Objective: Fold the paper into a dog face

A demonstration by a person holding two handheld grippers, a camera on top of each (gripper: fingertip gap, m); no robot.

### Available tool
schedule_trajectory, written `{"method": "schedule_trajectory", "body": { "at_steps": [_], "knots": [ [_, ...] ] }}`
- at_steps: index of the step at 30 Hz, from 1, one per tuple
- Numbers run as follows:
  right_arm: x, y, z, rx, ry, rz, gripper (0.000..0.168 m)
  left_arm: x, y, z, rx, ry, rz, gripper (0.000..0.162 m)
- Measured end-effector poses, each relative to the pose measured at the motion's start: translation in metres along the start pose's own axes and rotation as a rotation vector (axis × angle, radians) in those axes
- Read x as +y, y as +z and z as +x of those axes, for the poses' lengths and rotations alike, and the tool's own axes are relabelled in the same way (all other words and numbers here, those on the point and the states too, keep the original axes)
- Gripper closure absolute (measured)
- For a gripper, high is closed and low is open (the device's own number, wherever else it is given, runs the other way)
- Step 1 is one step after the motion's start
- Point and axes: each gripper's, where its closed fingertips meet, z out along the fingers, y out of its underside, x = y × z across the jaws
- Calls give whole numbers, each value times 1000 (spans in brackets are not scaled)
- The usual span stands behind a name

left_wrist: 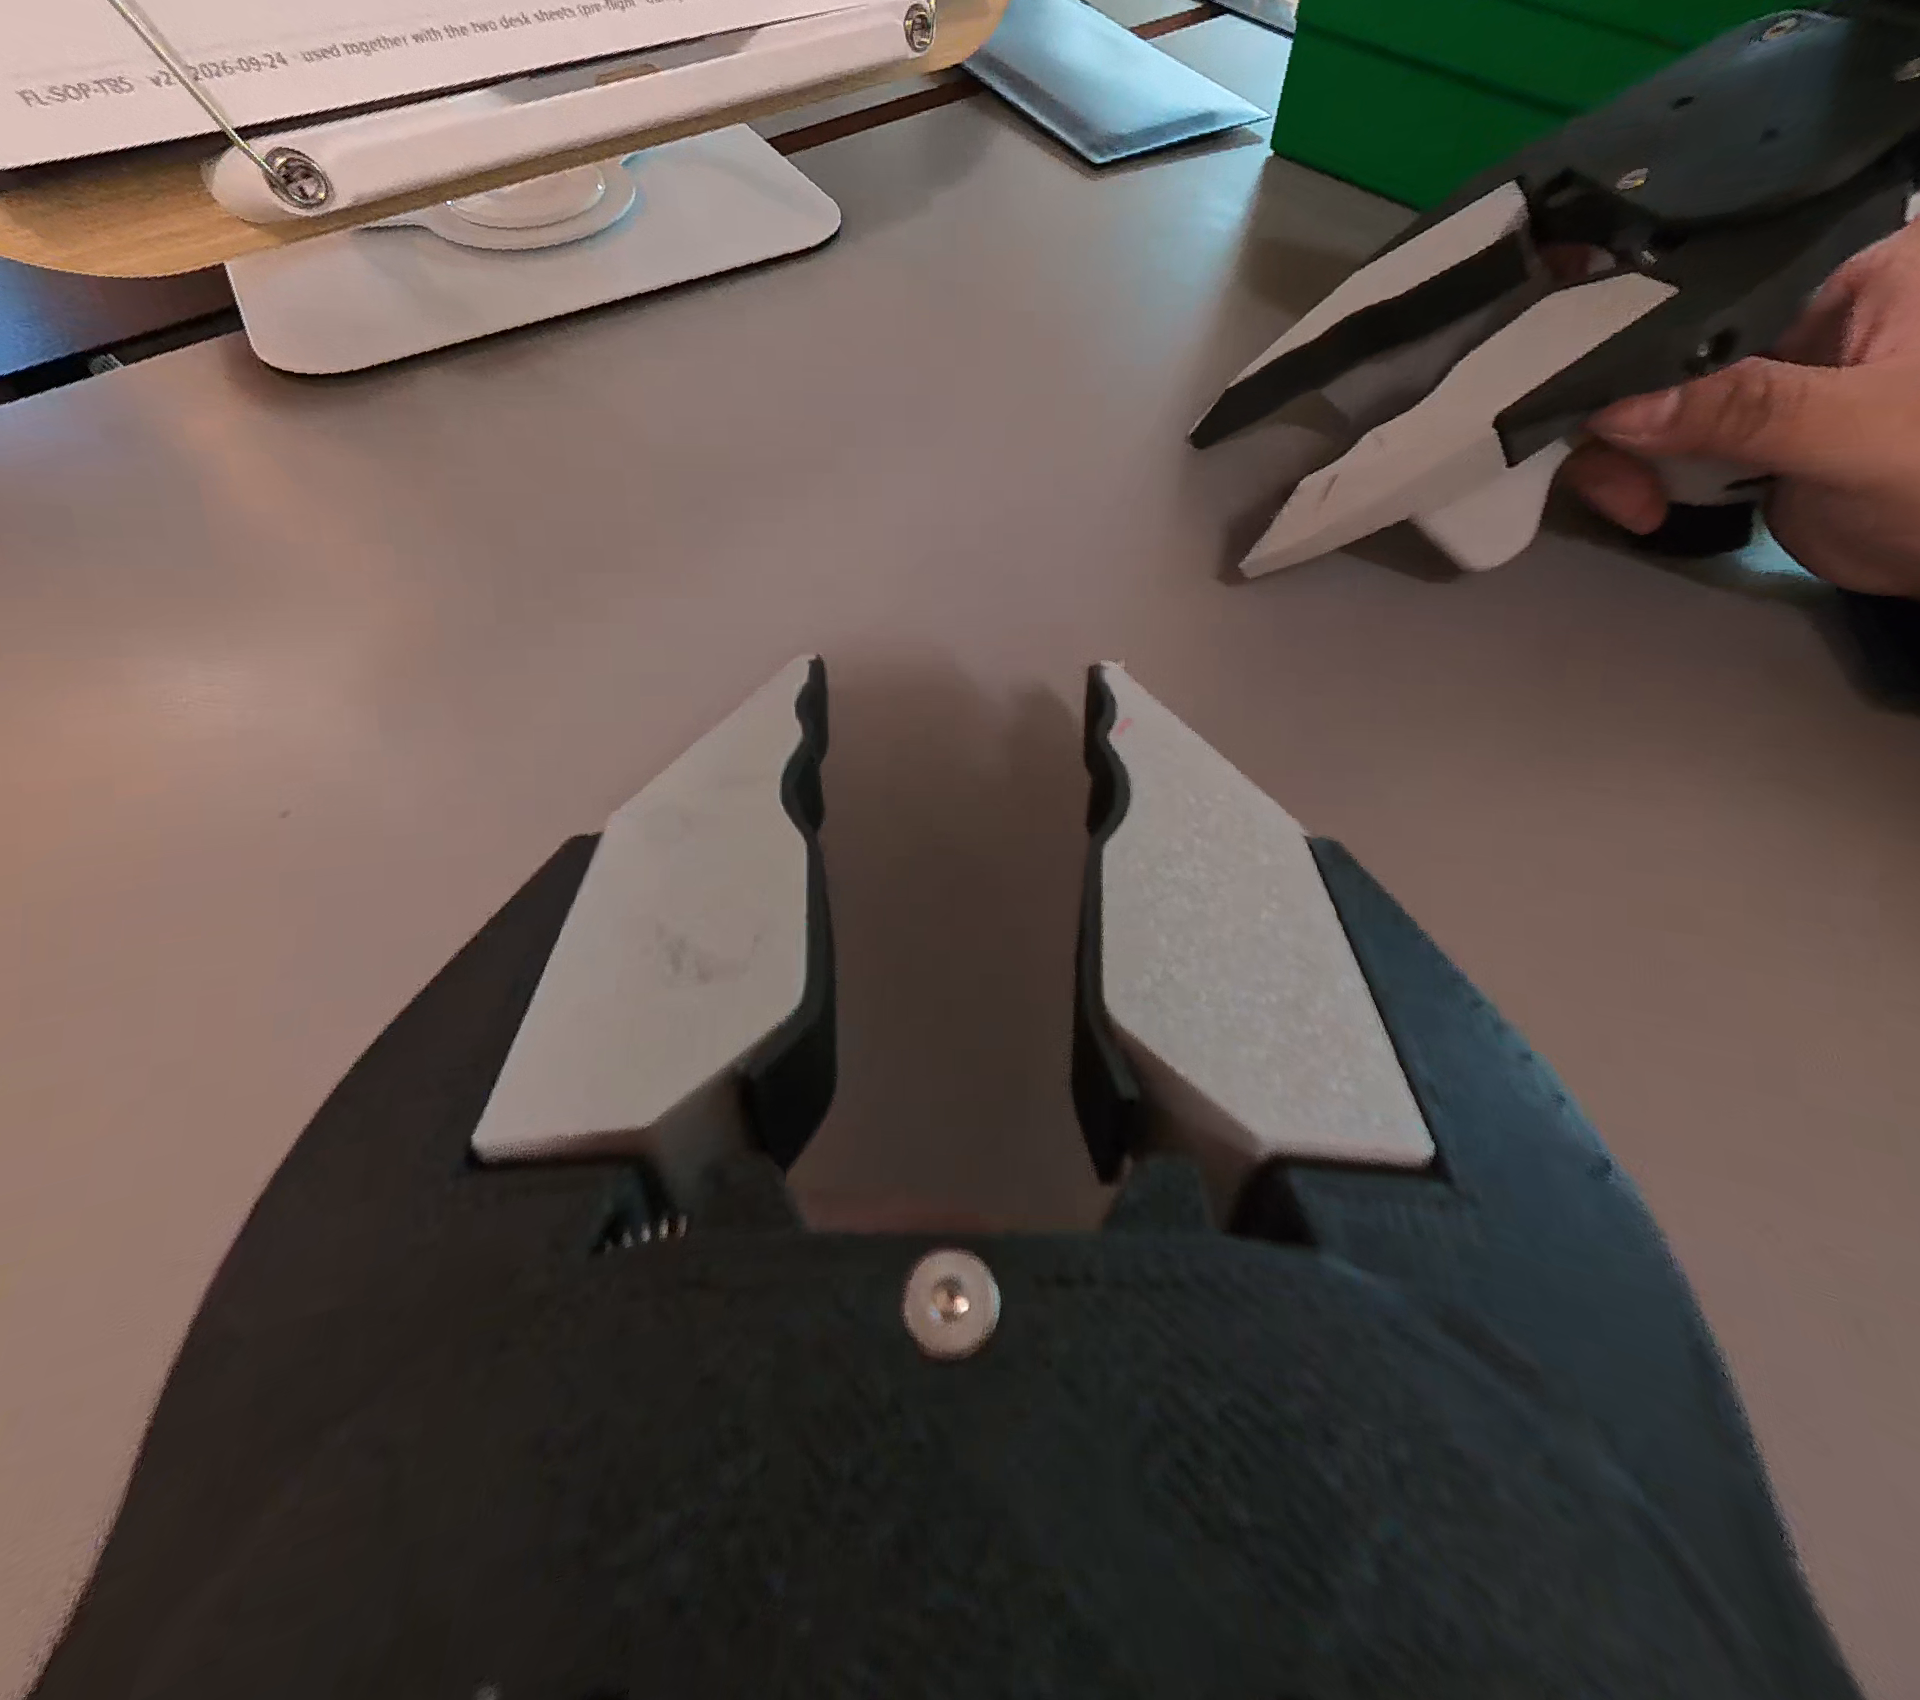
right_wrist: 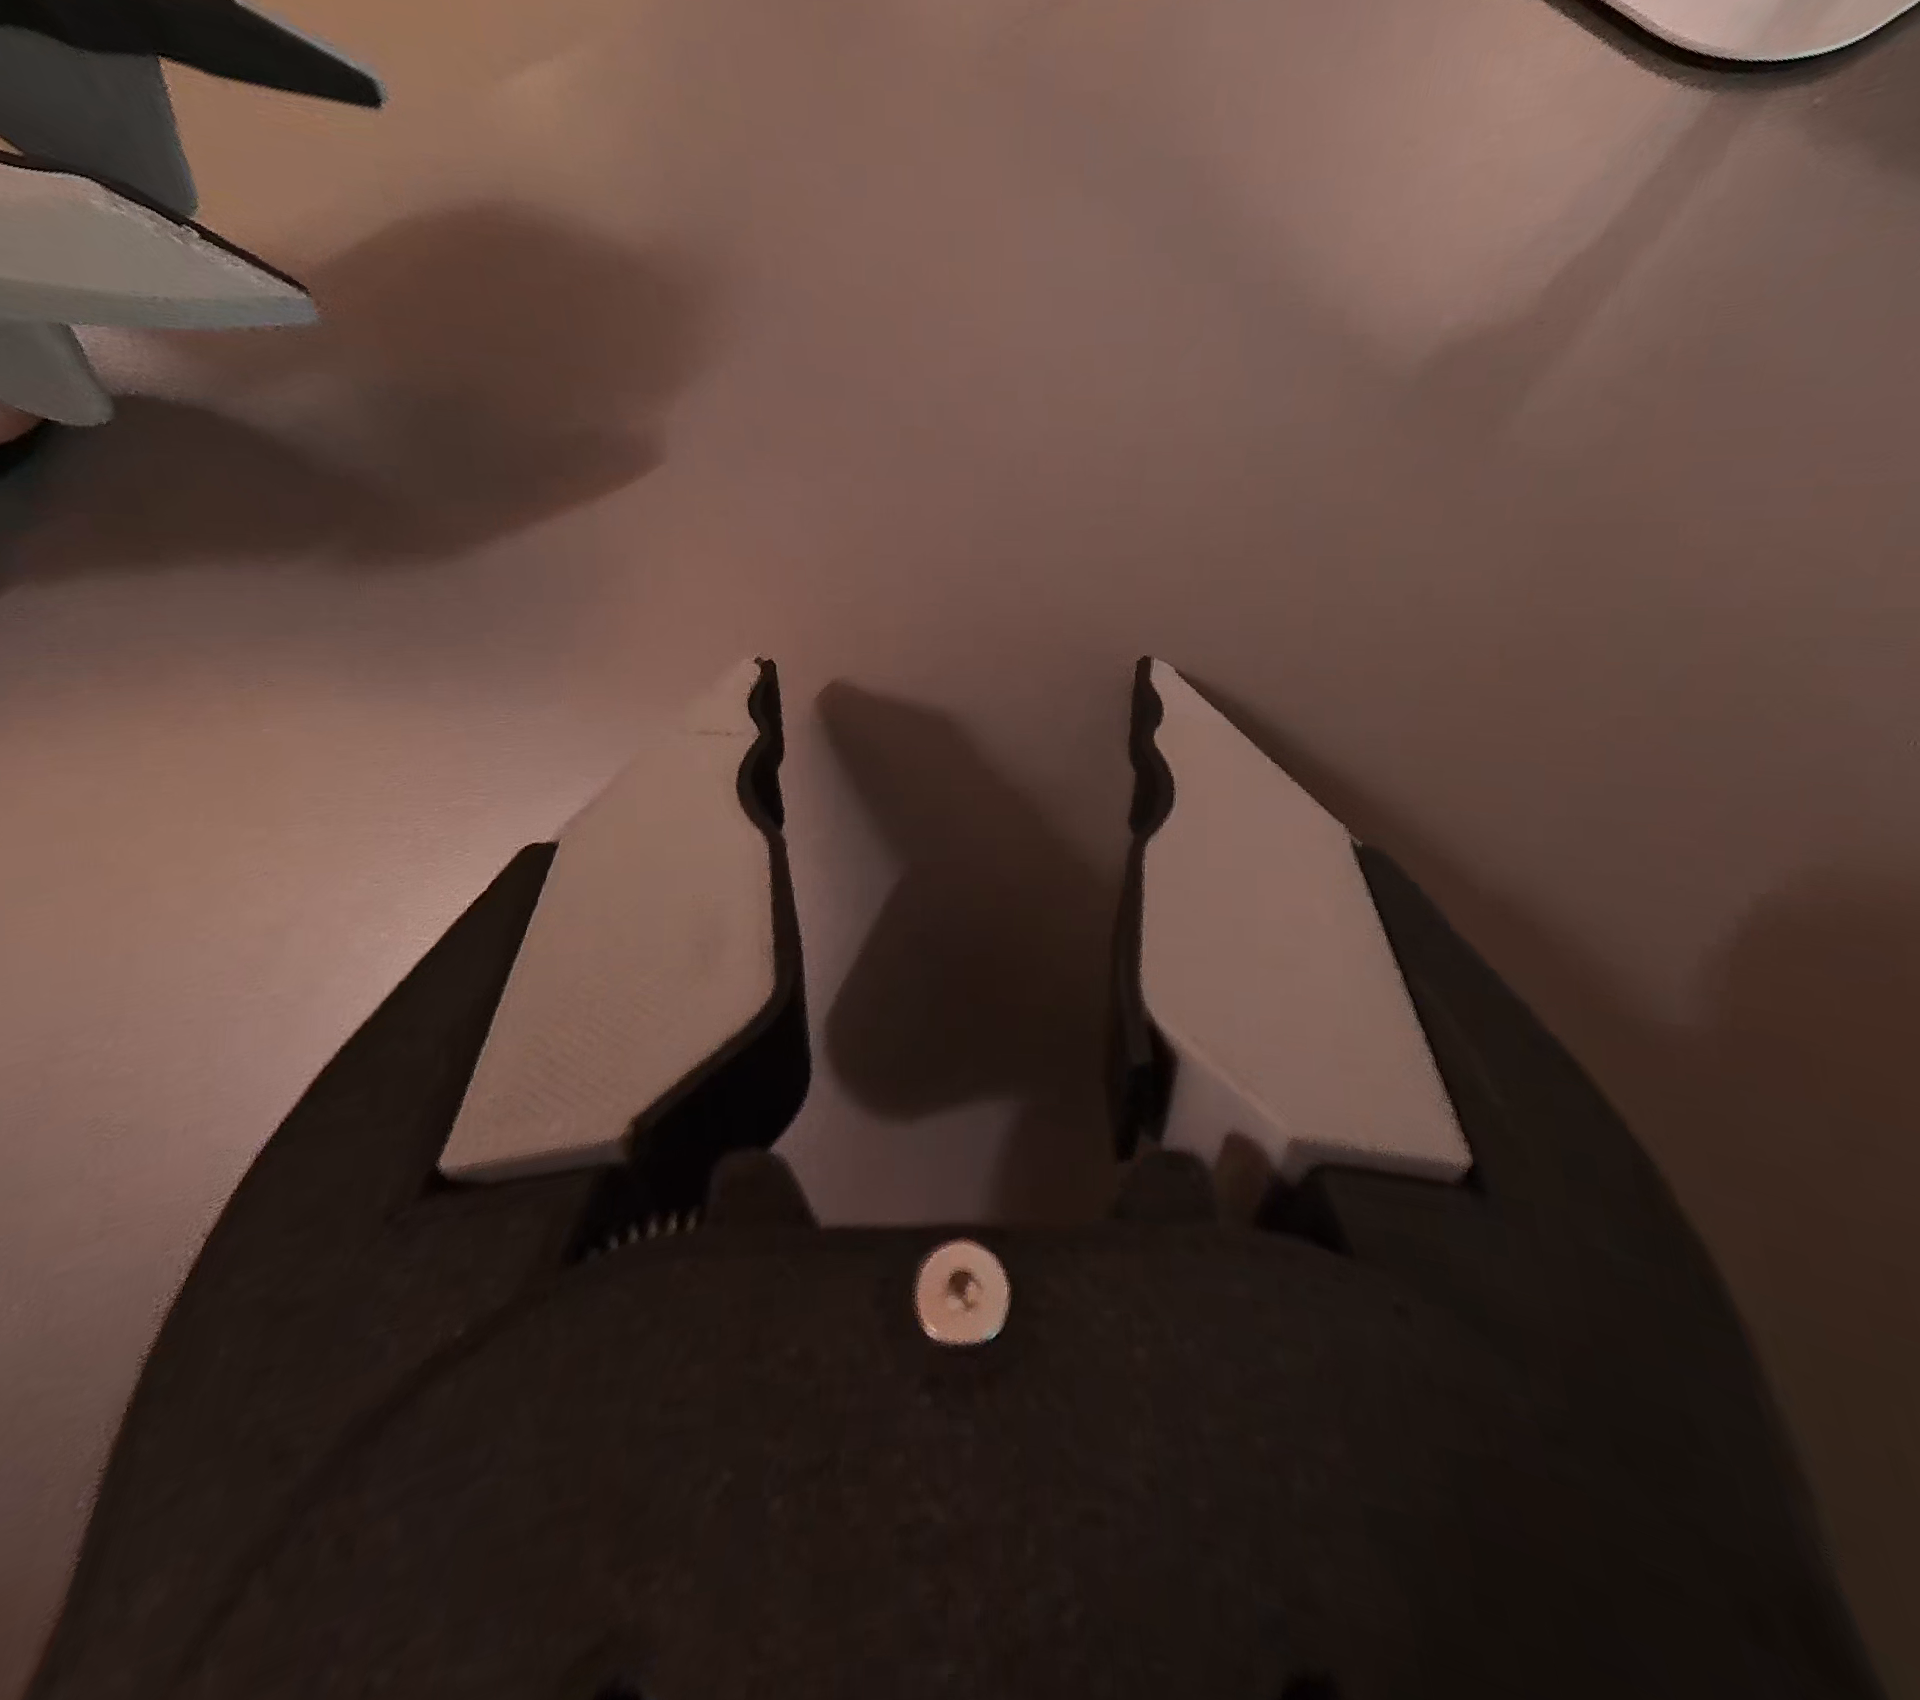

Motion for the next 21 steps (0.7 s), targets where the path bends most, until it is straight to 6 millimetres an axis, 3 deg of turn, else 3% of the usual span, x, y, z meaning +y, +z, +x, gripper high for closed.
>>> {"method": "schedule_trajectory", "body": {
  "at_steps": [7, 21],
  "knots": [
    [1, 1, 0, 5, -16, -5, 101, 0, 5, 2, -12, 26, -11, 91],
    [4, 3, 1, 70, -81, -30, 96, -4, 3, 5, -13, 50, 21, 90]
  ]
}}
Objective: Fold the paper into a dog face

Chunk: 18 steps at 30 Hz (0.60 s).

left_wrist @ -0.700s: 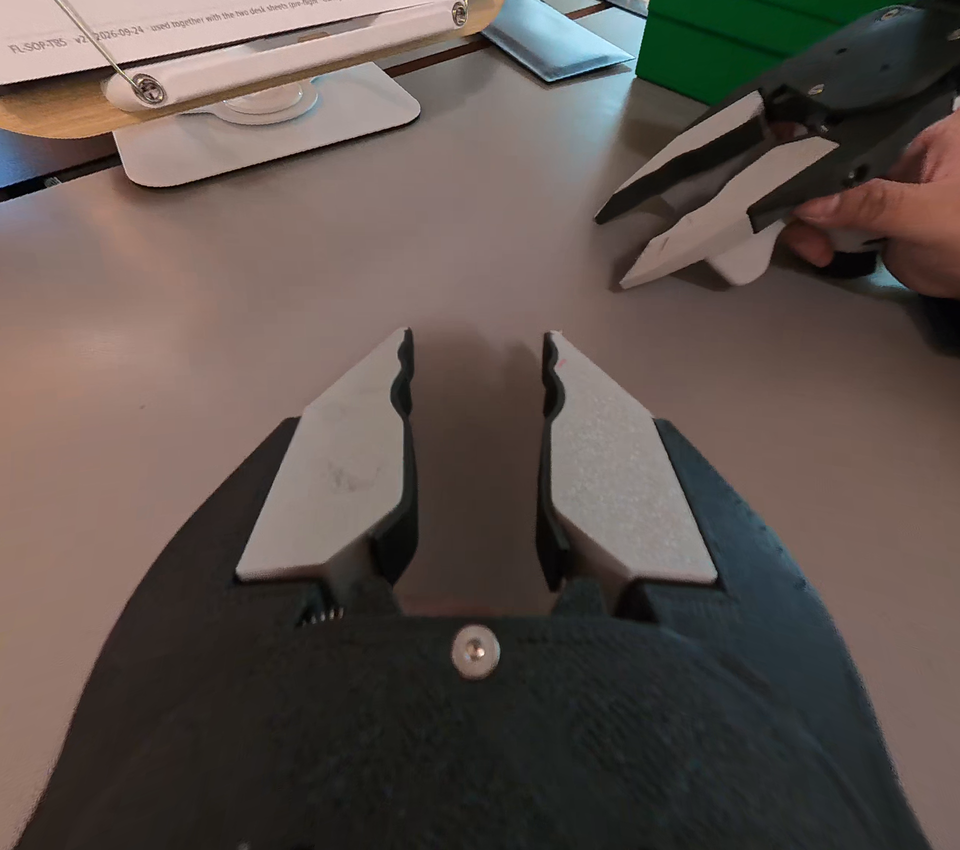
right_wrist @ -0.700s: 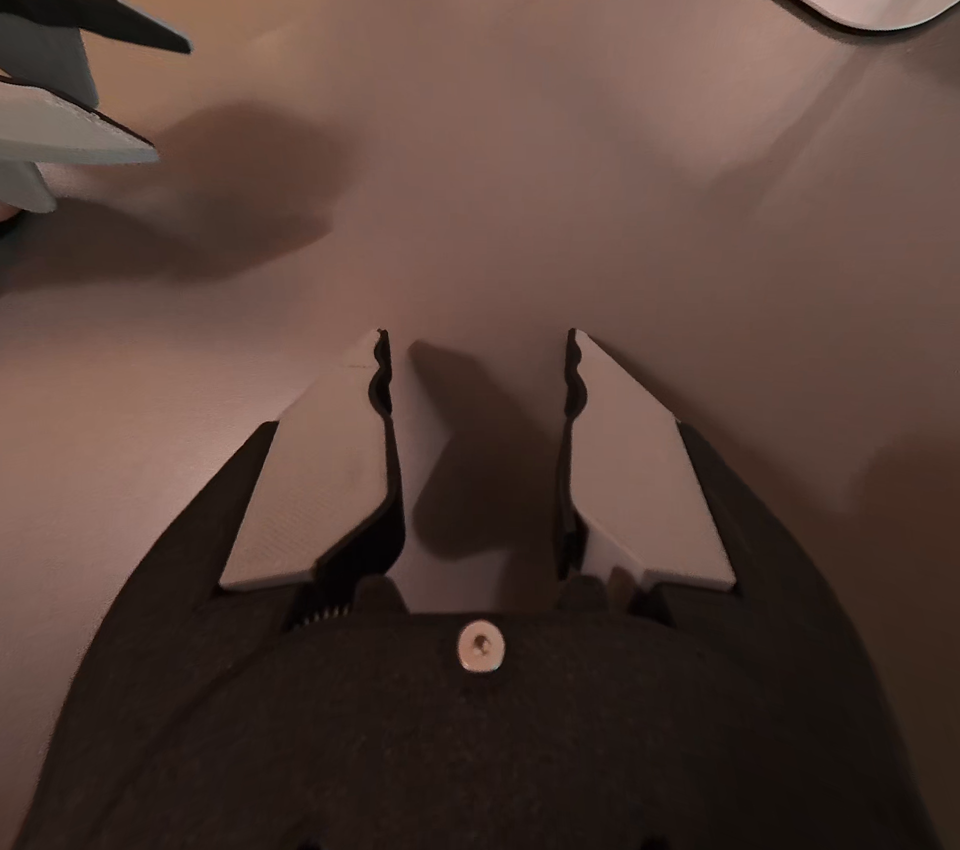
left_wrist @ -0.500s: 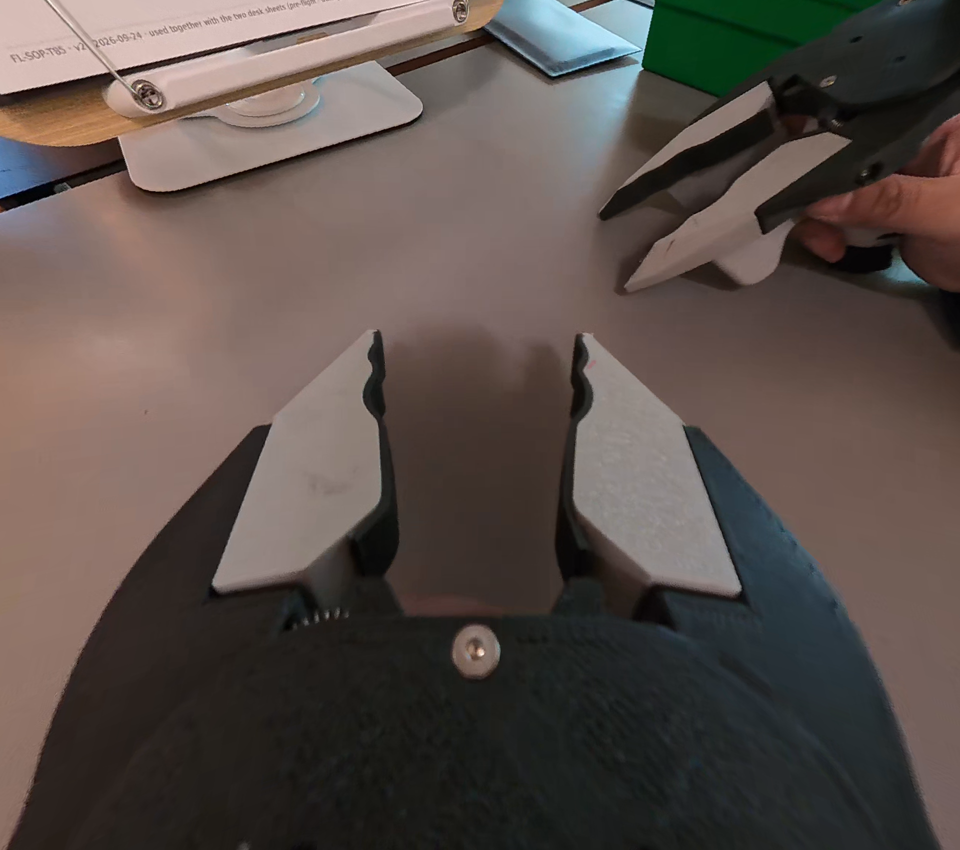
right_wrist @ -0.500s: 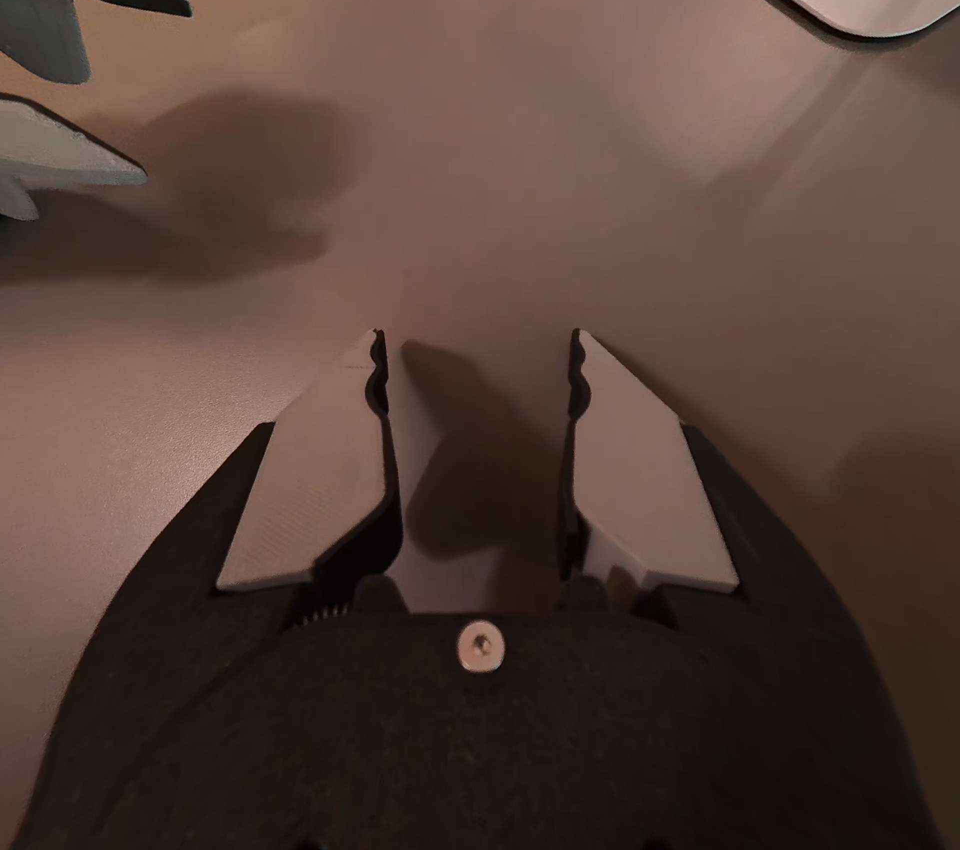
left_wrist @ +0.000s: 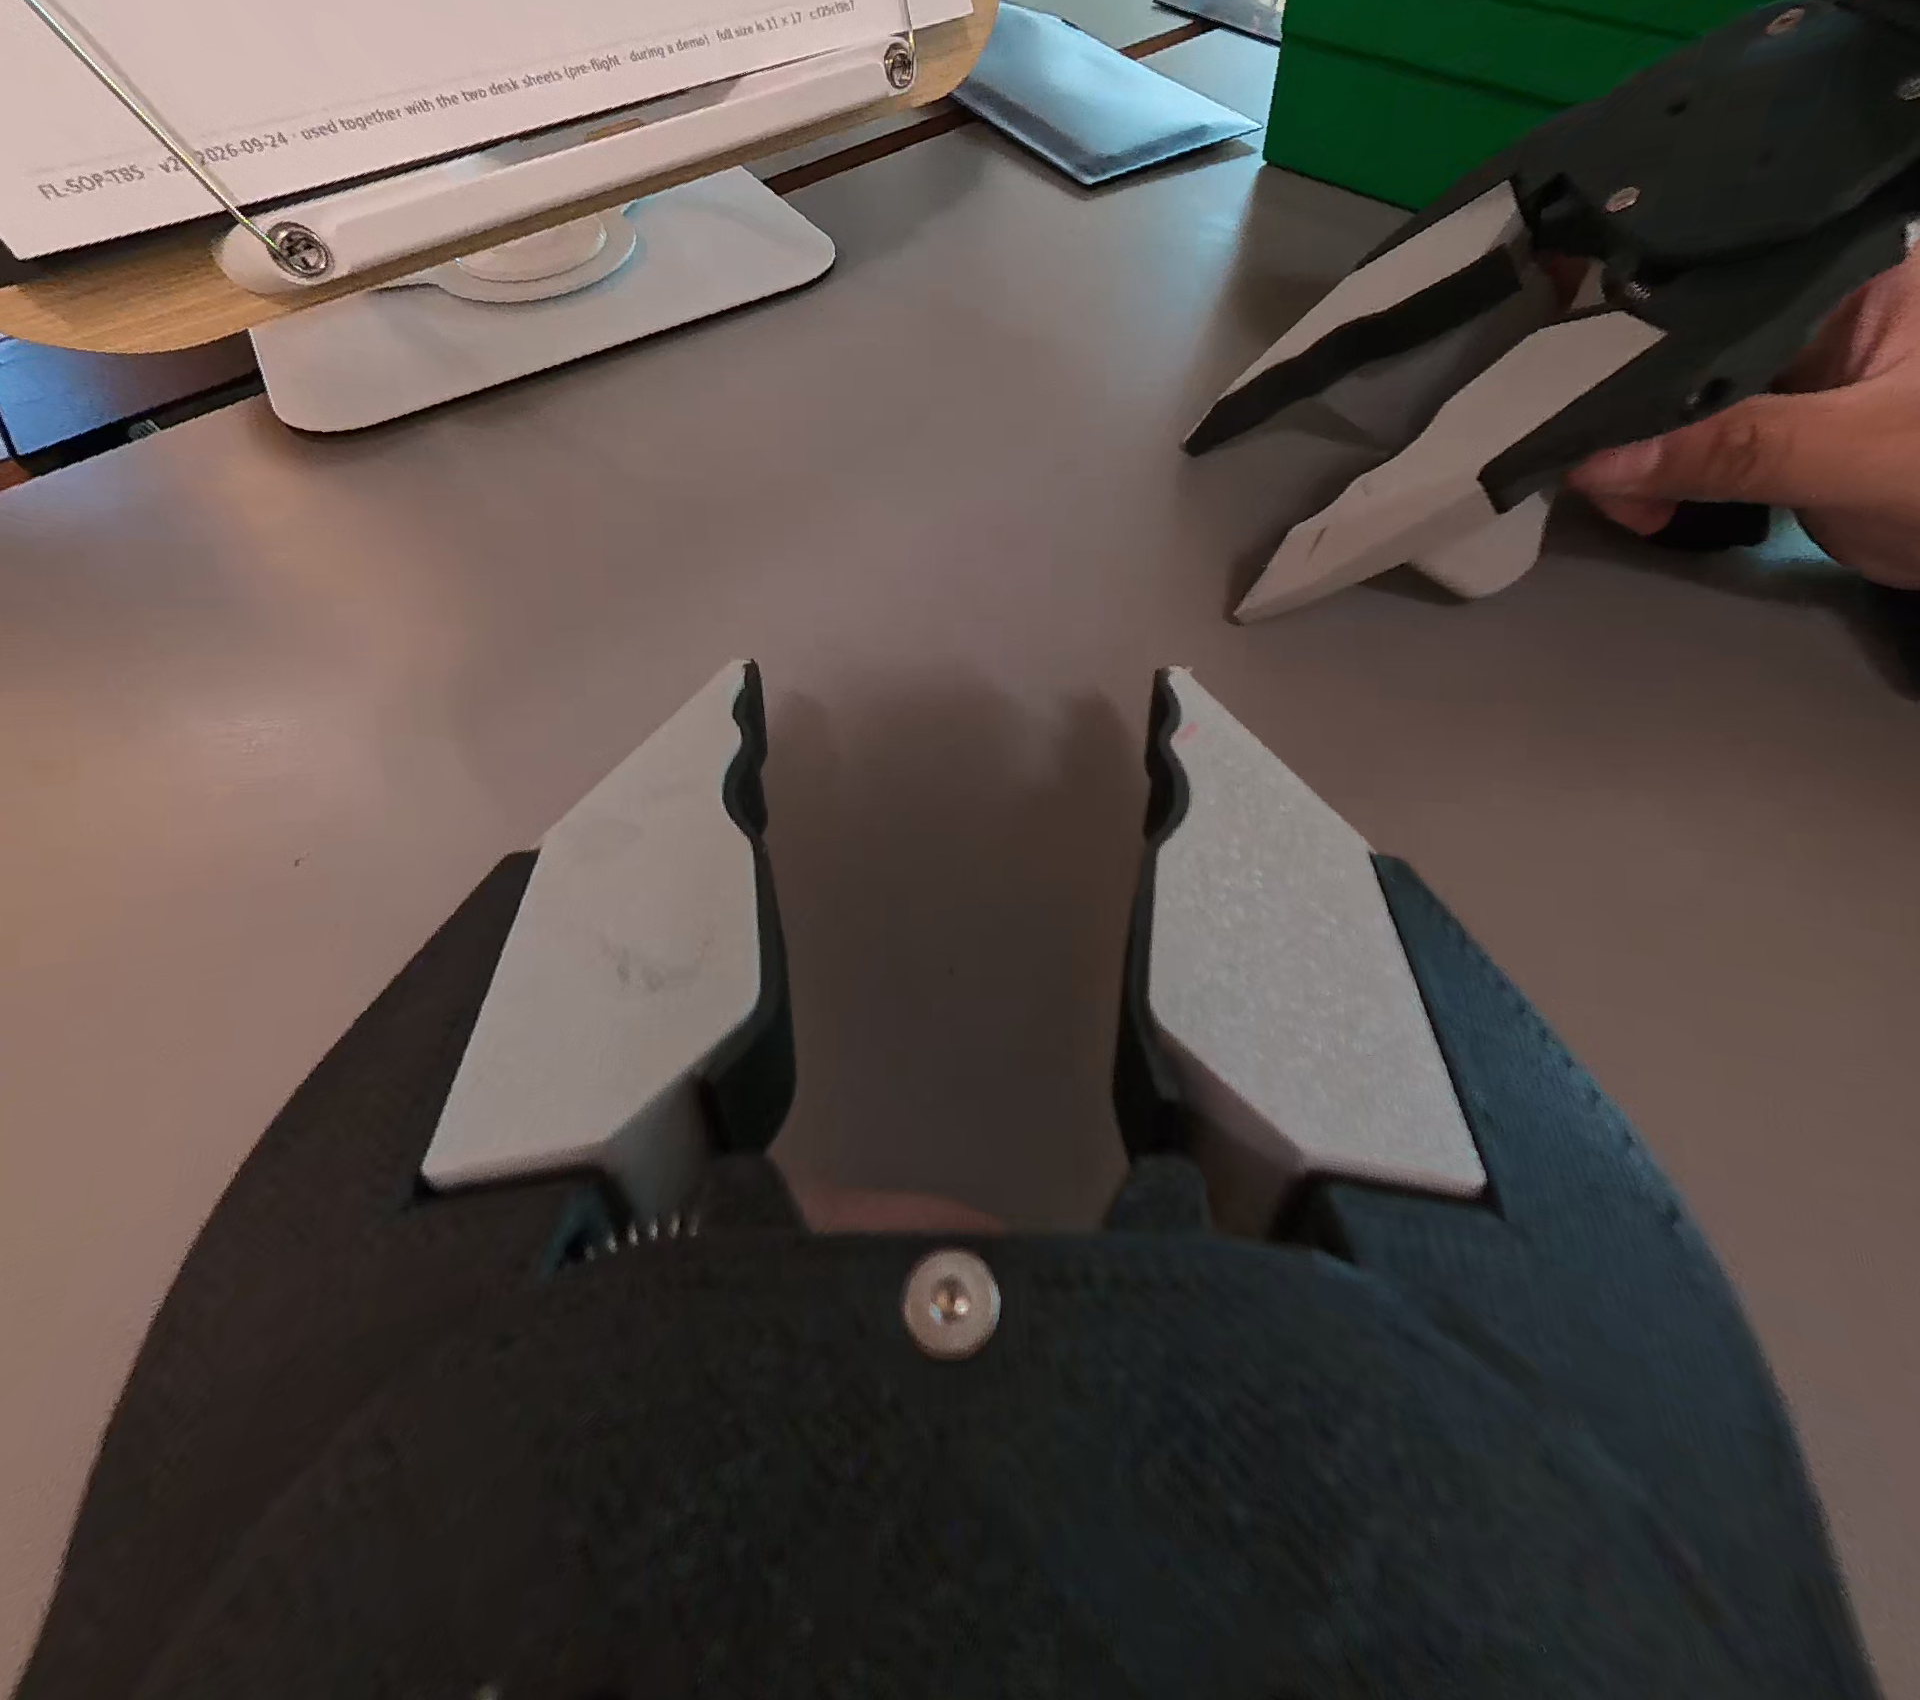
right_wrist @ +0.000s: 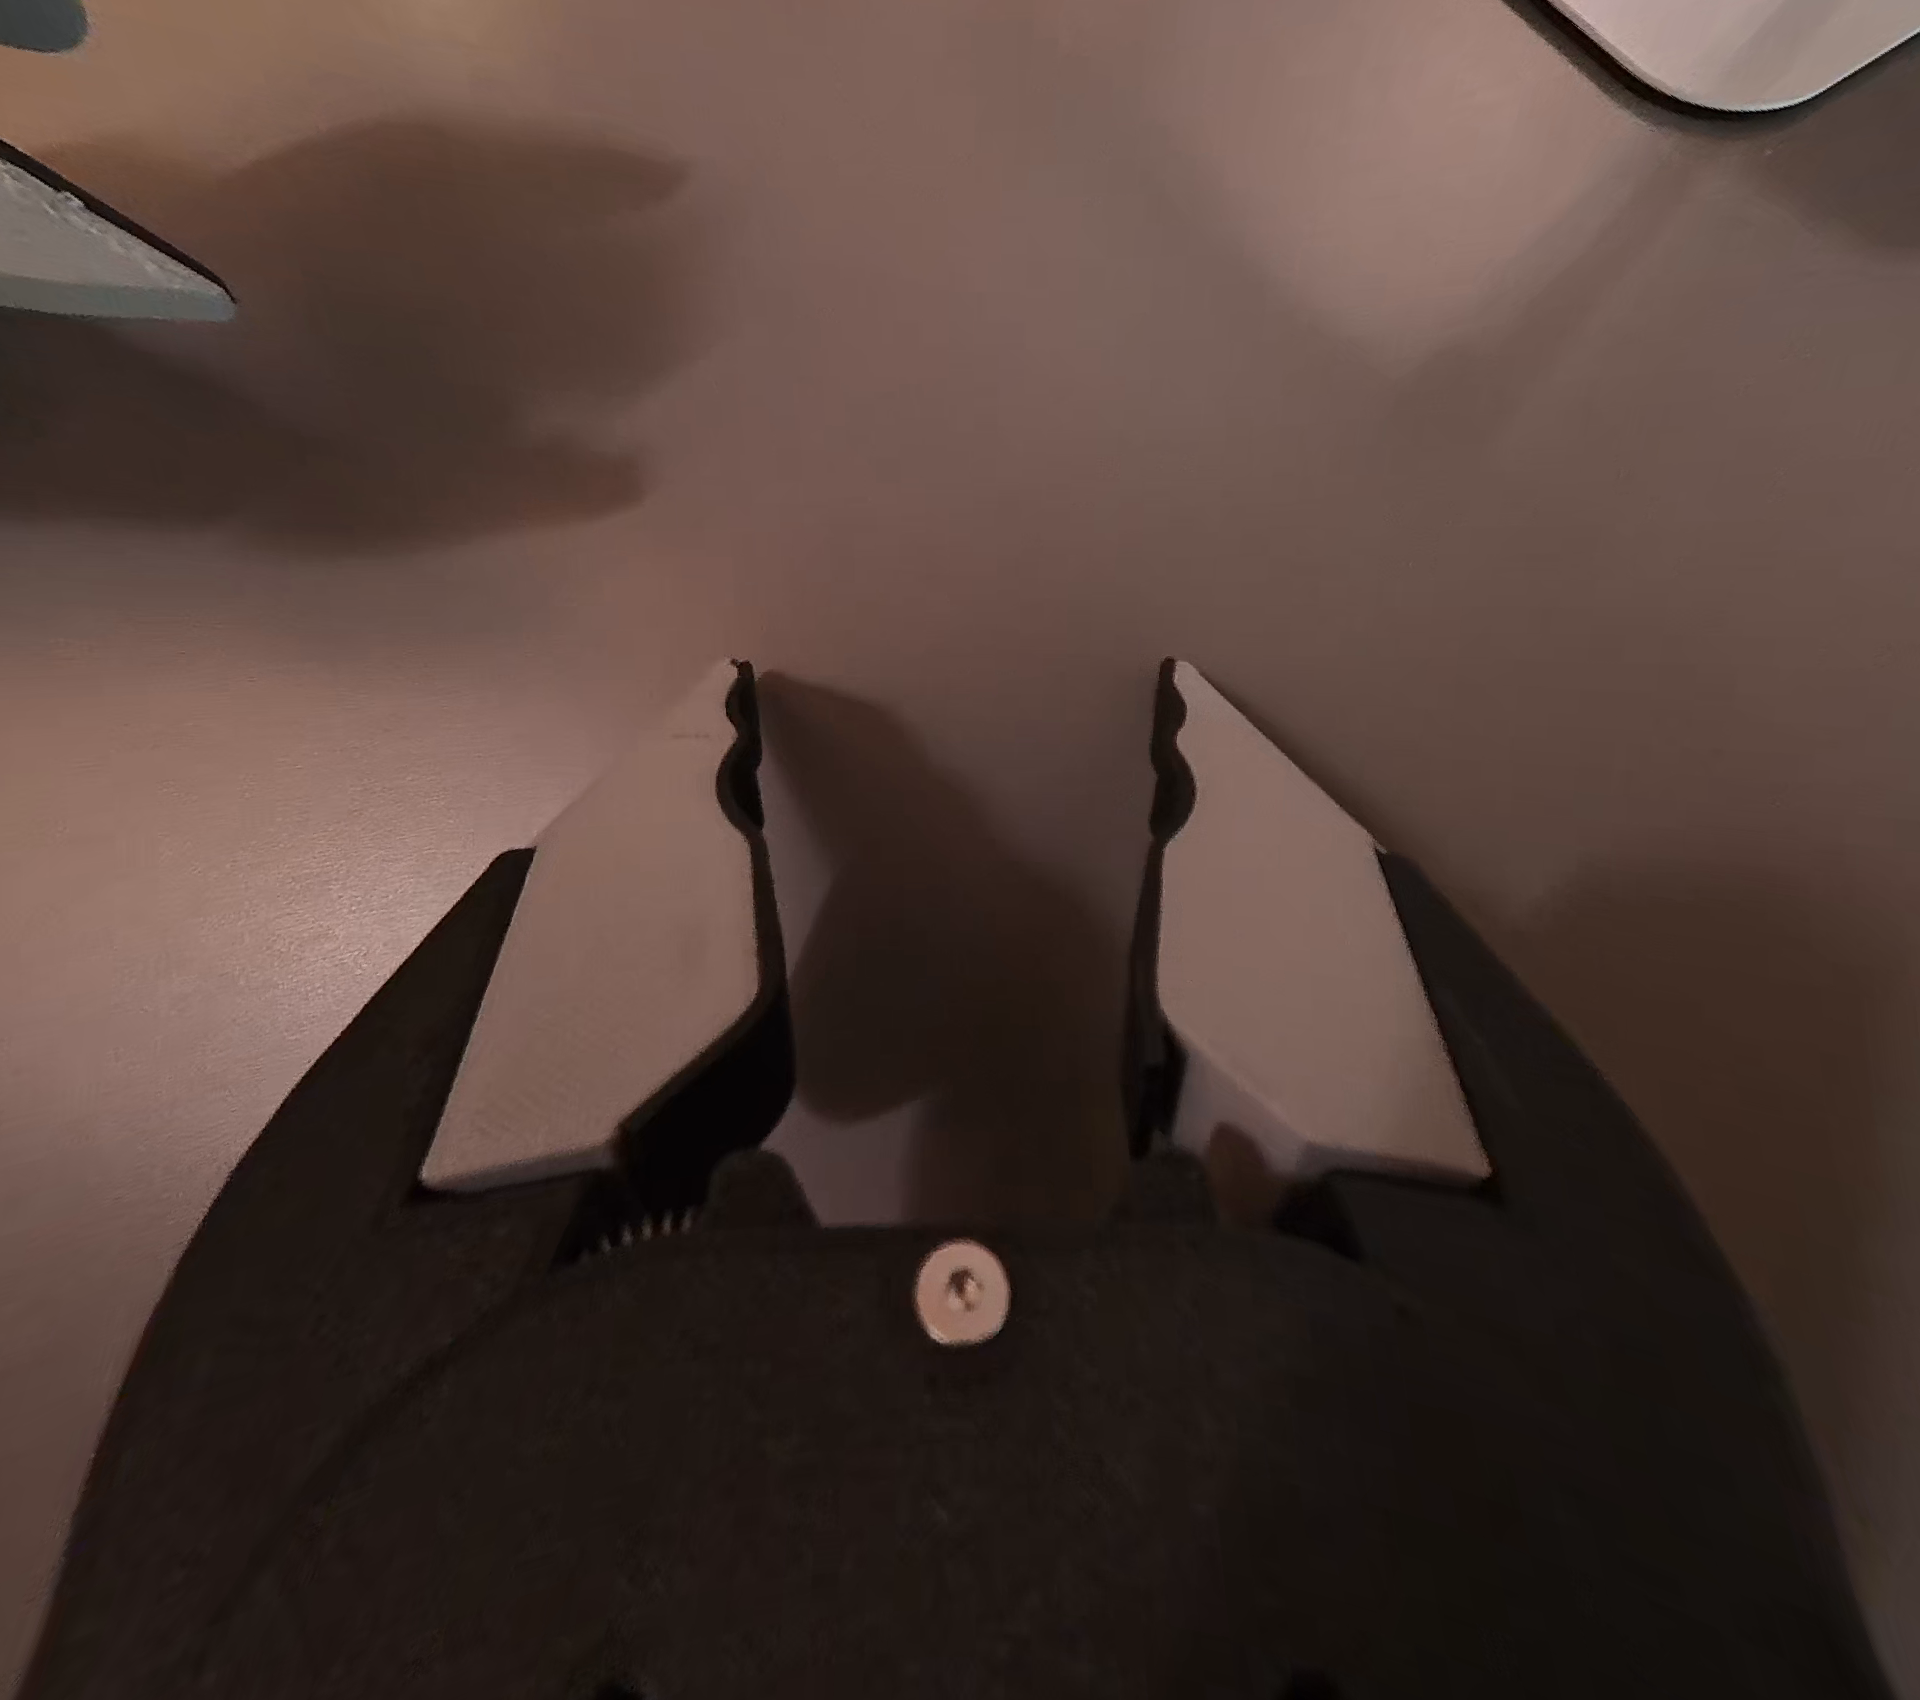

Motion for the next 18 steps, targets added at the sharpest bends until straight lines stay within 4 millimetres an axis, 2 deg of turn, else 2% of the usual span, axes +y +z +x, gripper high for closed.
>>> {"method": "schedule_trajectory", "body": {
  "at_steps": [6, 11, 15, 18],
  "knots": [
    [2, -4, 4, -1, 34, 9, 96, -6, -9, -7, -32, -36, 63, 91],
    [4, -8, 8, -4, 62, 17, 97, -2, -22, -5, -12, -115, 72, 89],
    [5, -10, 8, -10, 67, 20, 97, 8, -49, -6, -7, -172, 81, 87],
    [6, -10, 8, -8, 63, 18, 97, 18, -82, -19, -23, -218, 70, 81]
  ]
}}
